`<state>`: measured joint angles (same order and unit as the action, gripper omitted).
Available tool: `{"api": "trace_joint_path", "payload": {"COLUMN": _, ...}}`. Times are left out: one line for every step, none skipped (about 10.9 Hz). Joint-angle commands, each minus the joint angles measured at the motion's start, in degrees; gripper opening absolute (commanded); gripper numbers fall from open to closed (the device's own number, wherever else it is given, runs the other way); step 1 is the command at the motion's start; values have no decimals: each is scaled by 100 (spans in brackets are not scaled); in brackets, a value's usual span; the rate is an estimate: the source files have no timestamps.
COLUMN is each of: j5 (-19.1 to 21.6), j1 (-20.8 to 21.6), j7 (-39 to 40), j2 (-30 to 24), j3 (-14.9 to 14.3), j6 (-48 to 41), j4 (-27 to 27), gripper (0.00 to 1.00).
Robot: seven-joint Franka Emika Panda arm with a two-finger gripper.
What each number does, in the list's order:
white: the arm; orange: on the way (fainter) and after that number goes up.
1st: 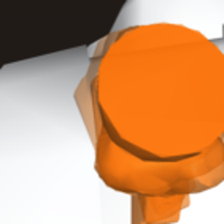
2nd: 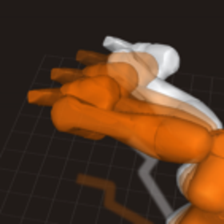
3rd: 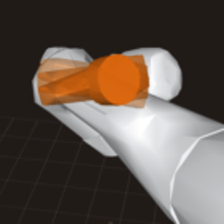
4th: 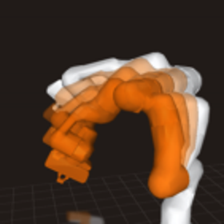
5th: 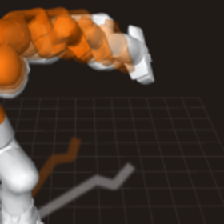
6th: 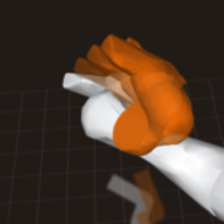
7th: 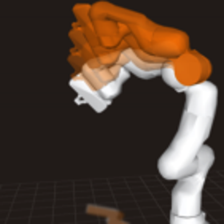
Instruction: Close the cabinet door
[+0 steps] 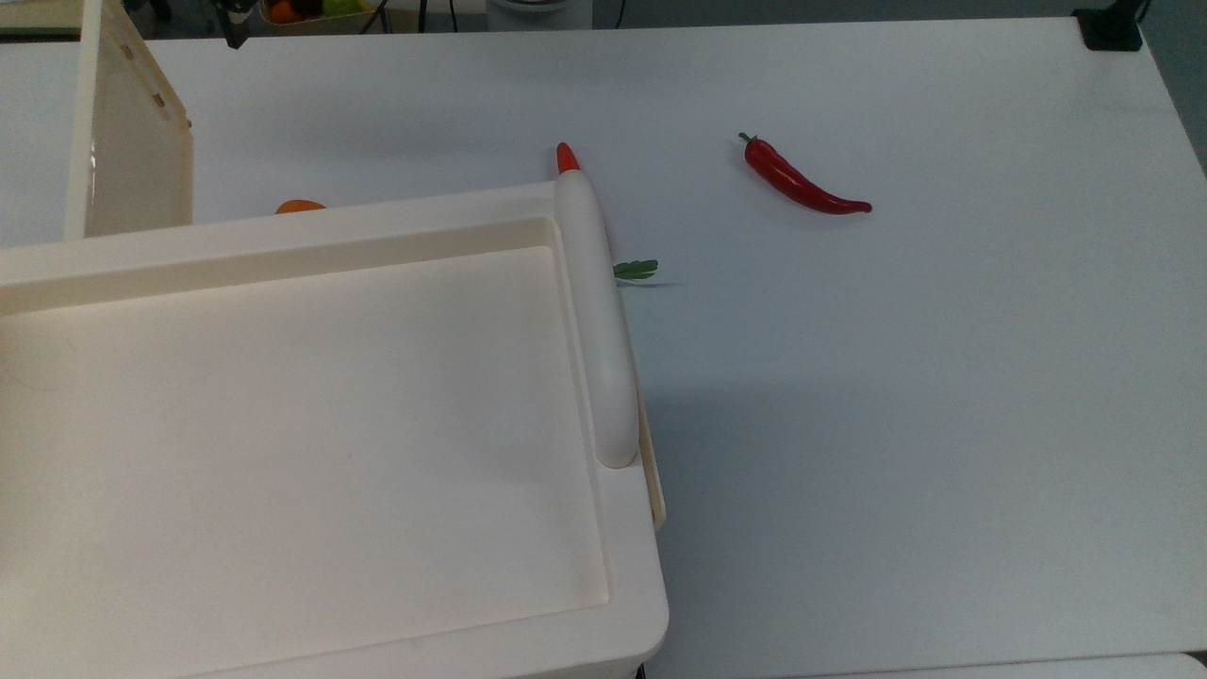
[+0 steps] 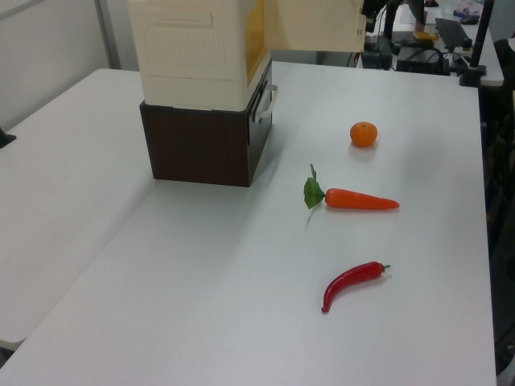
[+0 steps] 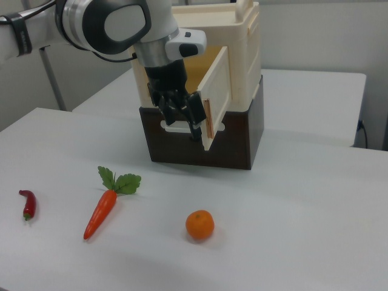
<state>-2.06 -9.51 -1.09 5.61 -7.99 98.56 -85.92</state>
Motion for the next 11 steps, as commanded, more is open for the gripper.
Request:
{"api": "trace_joint_path", "payload": {"j5": 361, "j1": 28, "j7": 55, "j2": -174, "j3": 17, "j6": -221, "j4": -65, "gripper": 100}}
{"api": "trace_joint_path", "payload": {"j5": 478, "j1": 20, "j7": 65, "j2": -201, "j3": -18, "j6": -214, "j4": -65, "gripper": 100}}
{"api": "trace_joint_path", "payload": {"j5": 479, "j1": 20, "j7": 65, "j2": -236, "j3": -27, "j6": -223, "j4": -65, "gripper": 100}}
{"api": "trace_joint_path", "payload": {"j5": 479, "j1": 28, "j7": 82, "j2": -236, "j3": -27, "j6": -223, "j4": -65, "gripper": 99}}
{"api": "trace_joint_path", "payload": {"j5": 479, "j1": 28, "j7": 82, "j2": -236, "j3": -19, "j6": -223, "j4": -65, "gripper": 88}}
{"api": "trace_joint_path", "payload": {"j5": 479, "j1": 28, "j7": 82, "j2": -236, "j3": -10, "j6": -240, "j4": -65, "gripper": 75}}
{"api": "trace_joint_path", "payload": {"j5": 479, "j1": 28, "j7": 91, "j2": -245, "j3": -1, "j6": -310, "j4": -65, "gripper": 60}}
{"api": "trace_joint_path", "payload": {"j5": 479, "j1": 37, "j7": 91, "j2": -245, "j3": 17, "j6": -319, "j4": -65, "gripper": 45}}
{"api": "trace_joint_path", "payload": {"j5": 479, "j1": 37, "j7": 91, "j2": -254, "j3": 17, "j6": -319, "j4": -65, "gripper": 27}}
{"api": "trace_joint_path", "payload": {"j5": 479, "j1": 37, "j7": 117, "j2": -254, "j3": 17, "j6": -328, "j4": -65, "gripper": 12}}
{"api": "trace_joint_path", "payload": {"j5": 479, "j1": 37, "j7": 257, "j2": -254, "j3": 17, "j6": -380, "j4": -65, "gripper": 6}}
